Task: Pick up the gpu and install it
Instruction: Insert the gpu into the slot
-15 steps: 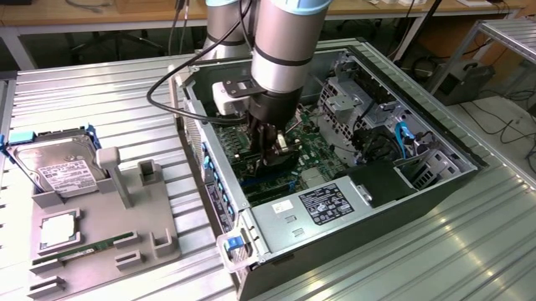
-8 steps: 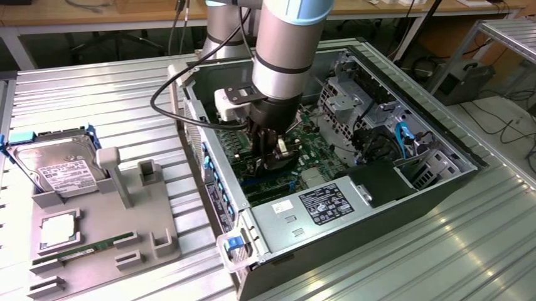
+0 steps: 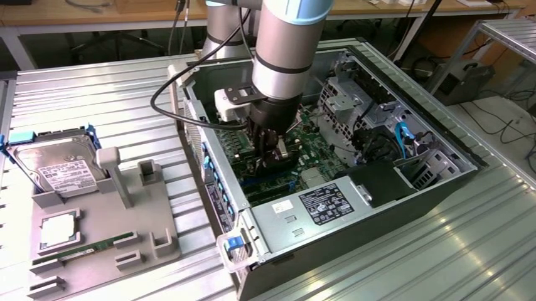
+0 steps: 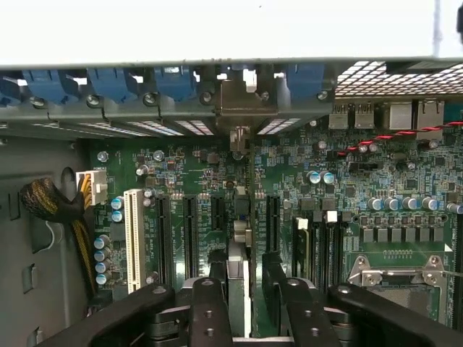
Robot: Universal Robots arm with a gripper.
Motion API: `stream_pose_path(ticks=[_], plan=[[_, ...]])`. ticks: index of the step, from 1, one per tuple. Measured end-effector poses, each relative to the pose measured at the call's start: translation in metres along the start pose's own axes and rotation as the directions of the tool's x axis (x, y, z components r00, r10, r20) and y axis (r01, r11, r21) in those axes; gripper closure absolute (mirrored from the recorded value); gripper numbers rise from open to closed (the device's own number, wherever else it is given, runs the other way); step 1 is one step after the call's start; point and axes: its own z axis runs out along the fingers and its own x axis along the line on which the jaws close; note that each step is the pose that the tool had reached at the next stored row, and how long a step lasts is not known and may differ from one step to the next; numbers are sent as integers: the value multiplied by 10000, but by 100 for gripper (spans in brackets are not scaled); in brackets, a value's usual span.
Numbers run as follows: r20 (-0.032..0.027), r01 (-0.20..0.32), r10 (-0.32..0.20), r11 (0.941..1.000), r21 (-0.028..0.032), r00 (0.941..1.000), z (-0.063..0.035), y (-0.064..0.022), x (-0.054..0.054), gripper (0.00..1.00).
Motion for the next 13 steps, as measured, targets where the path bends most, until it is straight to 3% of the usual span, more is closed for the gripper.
stream_pose_path(ticks=[4,5,13], plan=[[-2,0,0,10000,0,10000,1,0,0,68],[-1,6,-6,10000,0,10000,2,0,1,74],[-2,78,-78,10000,-3,10000,1,0,12,74]])
